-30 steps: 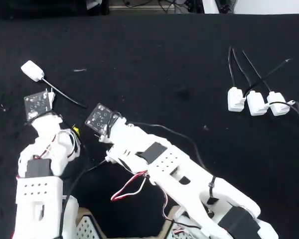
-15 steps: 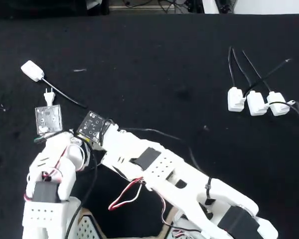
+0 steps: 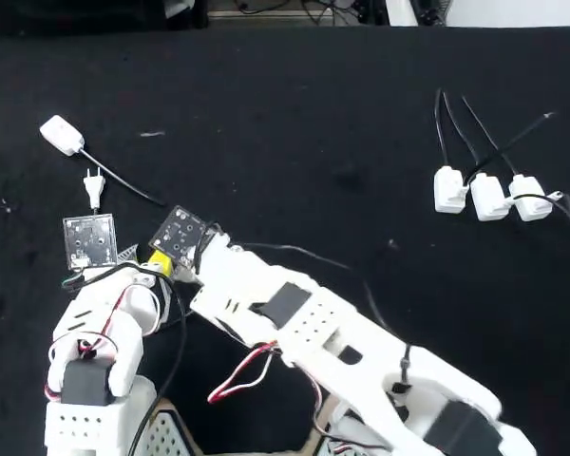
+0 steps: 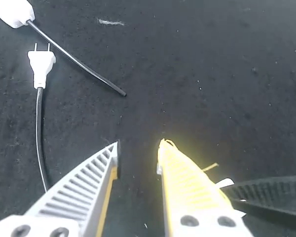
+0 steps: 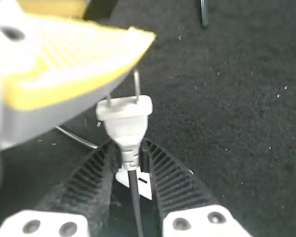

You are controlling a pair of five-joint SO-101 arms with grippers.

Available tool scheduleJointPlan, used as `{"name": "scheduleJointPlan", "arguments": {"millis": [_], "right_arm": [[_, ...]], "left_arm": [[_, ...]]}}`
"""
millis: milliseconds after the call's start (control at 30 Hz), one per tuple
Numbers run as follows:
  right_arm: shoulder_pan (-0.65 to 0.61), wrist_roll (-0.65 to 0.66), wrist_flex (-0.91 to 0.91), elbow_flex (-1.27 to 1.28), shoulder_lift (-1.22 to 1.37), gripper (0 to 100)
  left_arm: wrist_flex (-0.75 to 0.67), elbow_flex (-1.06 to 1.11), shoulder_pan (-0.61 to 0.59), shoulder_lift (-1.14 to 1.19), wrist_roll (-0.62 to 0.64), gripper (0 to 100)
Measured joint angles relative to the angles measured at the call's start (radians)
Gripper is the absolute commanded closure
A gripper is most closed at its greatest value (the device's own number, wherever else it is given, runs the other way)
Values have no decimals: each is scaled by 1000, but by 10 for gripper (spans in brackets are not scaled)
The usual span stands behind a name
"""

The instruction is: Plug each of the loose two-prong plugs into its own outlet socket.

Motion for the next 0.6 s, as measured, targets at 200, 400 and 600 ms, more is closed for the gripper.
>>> {"name": "scheduleJointPlan", "arguments": {"millis": [200,400,600], "right_arm": [[0,0,78,34,-178,988],[0,-6,81,74,-272,988],[-17,-37,80,74,-278,988]], "left_arm": [[-2,17,3,-12,-12,862],[-2,17,5,-9,-12,862],[-2,17,5,-9,-12,862]]}}
